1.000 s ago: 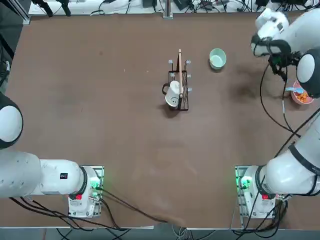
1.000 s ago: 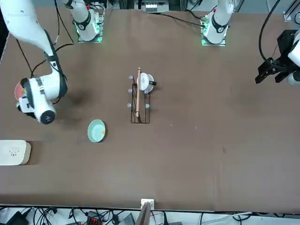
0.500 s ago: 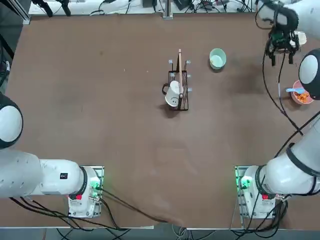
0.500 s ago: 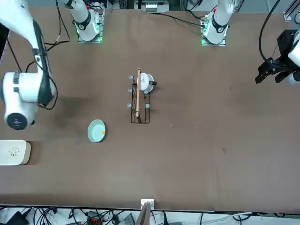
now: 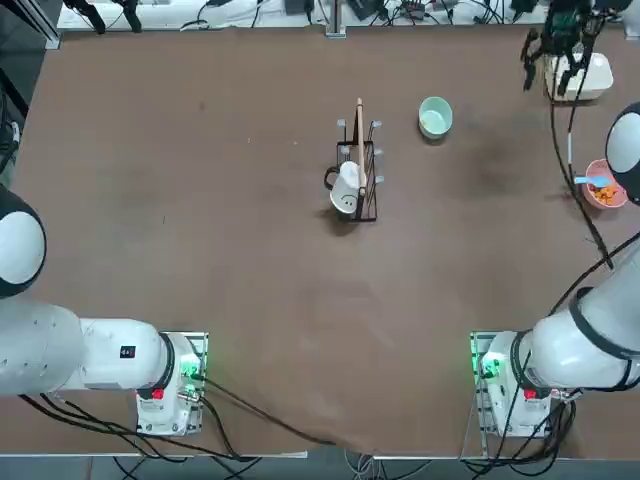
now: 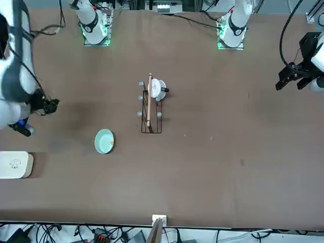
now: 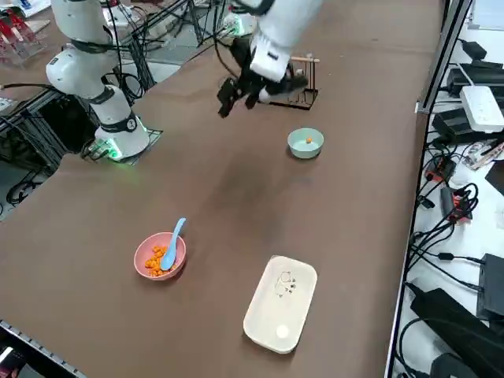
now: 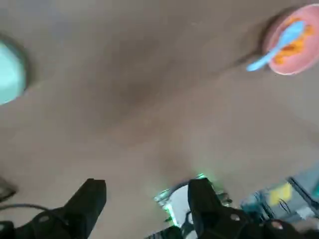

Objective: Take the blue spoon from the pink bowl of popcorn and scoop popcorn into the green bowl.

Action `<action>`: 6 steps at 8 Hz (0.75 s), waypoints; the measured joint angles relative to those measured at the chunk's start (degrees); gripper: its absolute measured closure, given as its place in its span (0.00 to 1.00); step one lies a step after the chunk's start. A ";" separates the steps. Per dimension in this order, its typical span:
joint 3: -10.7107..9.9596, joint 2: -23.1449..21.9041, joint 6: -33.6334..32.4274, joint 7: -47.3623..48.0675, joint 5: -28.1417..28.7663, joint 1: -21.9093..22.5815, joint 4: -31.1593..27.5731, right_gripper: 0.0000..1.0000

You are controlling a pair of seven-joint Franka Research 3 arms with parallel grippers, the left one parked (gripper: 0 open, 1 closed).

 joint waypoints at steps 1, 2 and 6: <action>0.05 -3.17 -0.73 -4.31 1.26 0.03 0.30 0.00; 0.30 -6.29 -0.96 -7.68 1.68 0.06 0.27 0.00; 4.14 -22.44 15.49 -10.56 -1.37 4.62 -9.79 0.00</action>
